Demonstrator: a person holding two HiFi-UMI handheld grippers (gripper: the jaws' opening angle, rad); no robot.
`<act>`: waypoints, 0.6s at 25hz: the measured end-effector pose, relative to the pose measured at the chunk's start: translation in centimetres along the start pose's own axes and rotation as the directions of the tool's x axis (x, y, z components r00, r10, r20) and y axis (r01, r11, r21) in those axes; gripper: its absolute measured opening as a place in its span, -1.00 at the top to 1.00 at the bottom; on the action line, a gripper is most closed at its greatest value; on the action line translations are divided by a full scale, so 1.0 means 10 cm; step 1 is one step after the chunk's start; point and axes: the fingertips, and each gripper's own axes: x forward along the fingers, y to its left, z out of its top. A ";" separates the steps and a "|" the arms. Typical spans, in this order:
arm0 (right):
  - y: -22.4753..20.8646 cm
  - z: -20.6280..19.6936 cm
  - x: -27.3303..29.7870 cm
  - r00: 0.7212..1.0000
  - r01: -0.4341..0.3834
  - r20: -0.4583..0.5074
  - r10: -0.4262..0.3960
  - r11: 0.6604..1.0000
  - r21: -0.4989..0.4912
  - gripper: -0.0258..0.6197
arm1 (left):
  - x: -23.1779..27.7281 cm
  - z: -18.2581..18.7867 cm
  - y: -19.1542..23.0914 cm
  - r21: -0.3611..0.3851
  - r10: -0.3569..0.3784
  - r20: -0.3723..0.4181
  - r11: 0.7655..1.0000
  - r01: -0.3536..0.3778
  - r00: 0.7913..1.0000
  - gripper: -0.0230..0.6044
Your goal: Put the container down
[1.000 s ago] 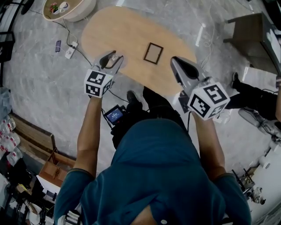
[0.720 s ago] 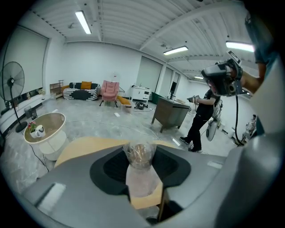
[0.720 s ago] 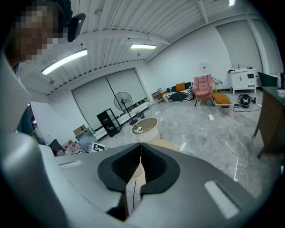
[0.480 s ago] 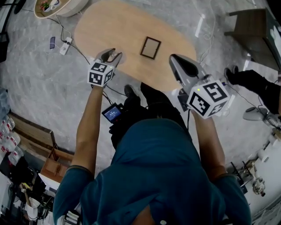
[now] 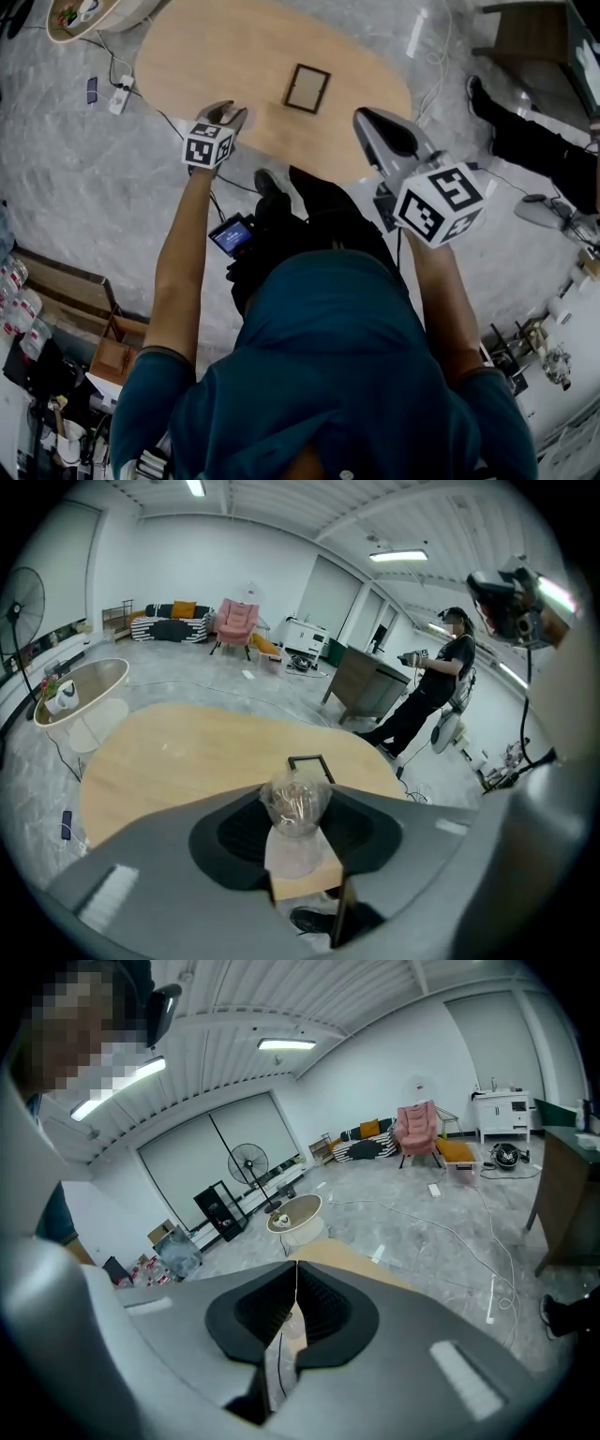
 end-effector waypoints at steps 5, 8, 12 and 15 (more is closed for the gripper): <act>-0.09 -0.12 0.02 1.000 0.014 -0.022 -0.013 1.000 0.015 0.89 | 0.26 -0.24 0.02 -0.015 -0.019 -0.060 1.000 0.018 0.998 0.47; -0.13 -0.18 0.06 0.999 0.019 -0.032 -0.018 1.000 0.024 0.89 | 0.37 -0.34 0.06 -0.026 -0.026 -0.082 0.999 0.024 0.996 0.47; -0.16 -0.22 0.11 0.999 0.022 -0.044 -0.021 0.999 0.031 0.89 | 0.49 -0.44 0.09 -0.032 -0.035 -0.110 0.999 0.032 0.993 0.47; -0.20 -0.27 0.15 0.998 0.022 -0.055 -0.020 0.999 0.035 0.89 | 0.58 -0.53 0.11 -0.035 -0.044 -0.134 0.999 0.040 0.990 0.47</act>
